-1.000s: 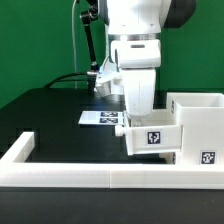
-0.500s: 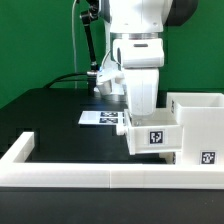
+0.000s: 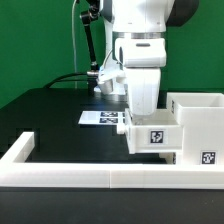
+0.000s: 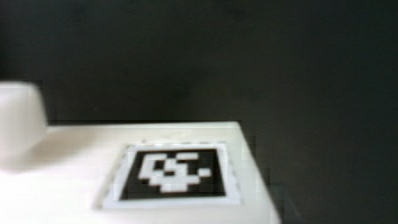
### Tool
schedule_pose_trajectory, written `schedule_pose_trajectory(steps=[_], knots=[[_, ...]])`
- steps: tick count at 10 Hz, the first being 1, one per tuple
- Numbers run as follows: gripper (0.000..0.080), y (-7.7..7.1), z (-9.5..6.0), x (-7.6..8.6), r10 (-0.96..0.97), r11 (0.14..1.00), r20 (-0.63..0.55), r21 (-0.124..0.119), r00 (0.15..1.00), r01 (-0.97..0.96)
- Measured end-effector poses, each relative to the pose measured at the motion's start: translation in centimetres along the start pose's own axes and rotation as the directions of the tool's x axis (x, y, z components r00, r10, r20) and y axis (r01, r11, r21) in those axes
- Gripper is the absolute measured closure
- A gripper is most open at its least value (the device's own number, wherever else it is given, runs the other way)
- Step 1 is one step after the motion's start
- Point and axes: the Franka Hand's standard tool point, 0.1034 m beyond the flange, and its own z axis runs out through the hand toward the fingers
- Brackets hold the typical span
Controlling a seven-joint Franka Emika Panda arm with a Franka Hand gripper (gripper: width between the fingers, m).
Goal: Assemble drawer
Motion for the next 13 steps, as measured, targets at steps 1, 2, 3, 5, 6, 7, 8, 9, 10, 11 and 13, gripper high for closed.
schedule_pose_trajectory(steps=[1, 2, 3, 5, 6, 7, 8, 9, 10, 11, 13], knots=[[0.0754, 0.0, 0.0, 0.0, 0.0, 1.0, 0.0, 0.0, 1.0, 0.0], [0.0754, 0.0, 0.0, 0.0, 0.0, 1.0, 0.0, 0.0, 1.0, 0.0], [0.0754, 0.0, 0.0, 0.0, 0.0, 1.0, 0.0, 0.0, 1.0, 0.0], [0.0754, 0.3, -0.2, 0.7, 0.0, 1.0, -0.001, -0.003, 1.0, 0.0], [0.0754, 0.3, -0.3, 1.4, -0.011, 1.0, 0.0, 0.002, 1.0, 0.011], [0.0754, 0.3, -0.3, 1.9, -0.019, 1.0, 0.001, 0.004, 1.0, 0.019], [0.0754, 0.3, -0.3, 2.2, -0.026, 1.0, 0.0, 0.003, 1.0, 0.026], [0.0754, 0.4, -0.3, 2.4, -0.029, 1.0, 0.0, 0.002, 1.0, 0.029], [0.0754, 0.4, -0.3, 2.5, -0.031, 1.0, 0.0, 0.002, 1.0, 0.031], [0.068, 0.4, -0.3, 2.4, -0.029, 1.0, 0.0, 0.002, 1.0, 0.029], [0.0545, 0.4, -0.4, 2.4, -0.026, 1.0, 0.0, 0.001, 1.0, 0.026]])
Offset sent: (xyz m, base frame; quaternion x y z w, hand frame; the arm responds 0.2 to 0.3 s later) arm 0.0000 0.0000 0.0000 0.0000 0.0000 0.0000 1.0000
